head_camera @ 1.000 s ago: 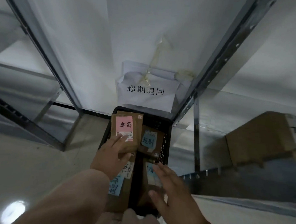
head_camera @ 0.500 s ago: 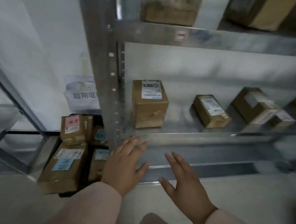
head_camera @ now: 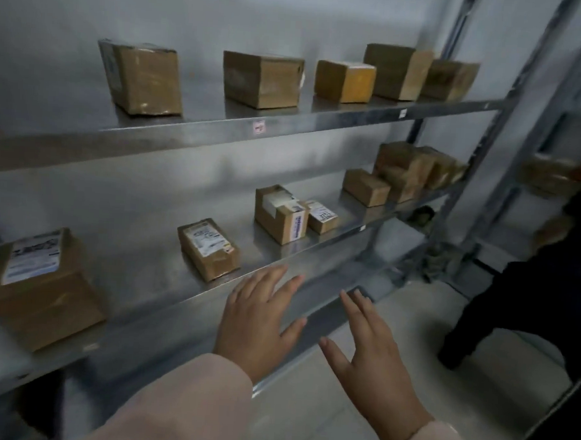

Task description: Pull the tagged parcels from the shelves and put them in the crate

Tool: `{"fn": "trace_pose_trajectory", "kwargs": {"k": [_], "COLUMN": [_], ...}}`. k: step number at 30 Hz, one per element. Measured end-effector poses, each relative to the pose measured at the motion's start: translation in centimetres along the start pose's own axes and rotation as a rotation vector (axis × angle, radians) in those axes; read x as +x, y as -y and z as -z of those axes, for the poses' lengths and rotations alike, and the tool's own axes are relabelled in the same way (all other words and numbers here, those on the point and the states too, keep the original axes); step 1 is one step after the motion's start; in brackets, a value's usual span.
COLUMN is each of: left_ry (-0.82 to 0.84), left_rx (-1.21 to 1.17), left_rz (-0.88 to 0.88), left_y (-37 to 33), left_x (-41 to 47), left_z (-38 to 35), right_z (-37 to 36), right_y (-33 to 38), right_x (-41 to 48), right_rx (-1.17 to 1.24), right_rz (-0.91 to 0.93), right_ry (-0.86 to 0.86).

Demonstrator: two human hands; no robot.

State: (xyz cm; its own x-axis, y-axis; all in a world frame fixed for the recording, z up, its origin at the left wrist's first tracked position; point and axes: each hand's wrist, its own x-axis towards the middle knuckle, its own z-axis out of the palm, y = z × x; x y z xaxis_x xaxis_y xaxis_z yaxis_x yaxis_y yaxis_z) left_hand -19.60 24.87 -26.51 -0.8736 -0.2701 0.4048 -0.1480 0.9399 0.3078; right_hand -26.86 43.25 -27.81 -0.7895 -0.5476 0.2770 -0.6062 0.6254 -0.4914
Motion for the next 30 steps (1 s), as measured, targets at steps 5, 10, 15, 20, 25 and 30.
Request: {"fn": "trace_pose_trajectory", "kwargs": {"k": [5,10,15,20,25,30], "left_ry": [0.046,0.081,0.098,0.123,0.224,0.234], "left_rx": [-0.100,-0.158,-0.167,-0.196,-0.209,-0.191], "left_rz": [-0.053,-0.082,-0.101,-0.090,-0.049,0.026], "left_y": [-2.7,-3.3,-2.8,-2.2,-1.9,-0.6], "left_x": [6.5,14.9,24.3,32.6,37.5,41.1], "left_z": [-5.1,-10.2,-13.9,-17.1,-21.0,-24.6], "right_z": [1.7,2.6,2.7,2.8,1.9,0.8], "right_y": [-5.6,-10.9,-15.2,-19.1,-23.6,-28.5], "right_x": [3.3,9.7,18.3,25.8,30.8,37.6], "right_rx": [-0.014,-0.060,-0.093,-0.027,-0.022,0.009], "right_rz": [-0.058,-0.119,-0.162,-0.228,-0.276,-0.266], "right_ry": [-0.035,-0.056,-0.002,0.007,0.028,0.082]}}
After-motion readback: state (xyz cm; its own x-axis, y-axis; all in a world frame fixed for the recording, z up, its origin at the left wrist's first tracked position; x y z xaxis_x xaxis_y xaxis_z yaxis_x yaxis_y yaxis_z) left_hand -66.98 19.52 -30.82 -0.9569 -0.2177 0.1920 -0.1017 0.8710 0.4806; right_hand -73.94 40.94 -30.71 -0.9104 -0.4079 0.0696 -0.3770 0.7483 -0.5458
